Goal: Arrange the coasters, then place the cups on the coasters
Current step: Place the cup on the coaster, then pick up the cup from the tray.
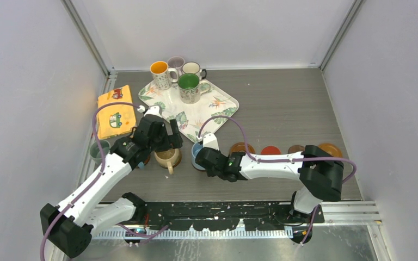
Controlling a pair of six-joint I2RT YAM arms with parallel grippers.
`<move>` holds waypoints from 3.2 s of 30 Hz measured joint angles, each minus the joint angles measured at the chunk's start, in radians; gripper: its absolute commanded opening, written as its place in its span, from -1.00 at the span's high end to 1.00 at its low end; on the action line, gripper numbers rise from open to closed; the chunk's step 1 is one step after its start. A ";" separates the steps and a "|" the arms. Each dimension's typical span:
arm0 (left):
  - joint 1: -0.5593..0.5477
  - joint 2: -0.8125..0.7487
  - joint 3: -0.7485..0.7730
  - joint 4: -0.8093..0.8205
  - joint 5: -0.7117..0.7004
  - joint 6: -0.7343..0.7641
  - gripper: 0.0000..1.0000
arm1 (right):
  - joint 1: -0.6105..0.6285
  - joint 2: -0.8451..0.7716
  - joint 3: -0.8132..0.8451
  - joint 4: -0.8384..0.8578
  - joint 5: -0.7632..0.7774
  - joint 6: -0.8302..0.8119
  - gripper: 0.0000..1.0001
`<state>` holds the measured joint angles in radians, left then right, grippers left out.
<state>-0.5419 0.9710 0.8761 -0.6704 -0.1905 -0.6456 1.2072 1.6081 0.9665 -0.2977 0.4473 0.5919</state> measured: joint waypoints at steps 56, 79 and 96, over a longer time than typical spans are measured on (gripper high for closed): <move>0.001 -0.014 -0.016 0.000 0.000 0.000 -0.99 | 0.005 -0.031 0.043 -0.045 0.067 -0.010 -0.38; 0.001 -0.015 0.047 -0.007 0.001 0.023 -0.99 | -0.373 -0.075 0.286 -0.071 -0.079 -0.055 -1.00; 0.001 -0.092 0.071 -0.103 0.115 0.034 -0.99 | -0.704 0.367 0.605 0.250 -0.519 -0.123 -1.00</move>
<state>-0.5407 0.8791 0.9466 -0.7731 -0.0757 -0.6117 0.5030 1.9747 1.5719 -0.0475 -0.0719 0.4686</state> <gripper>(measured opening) 0.996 0.996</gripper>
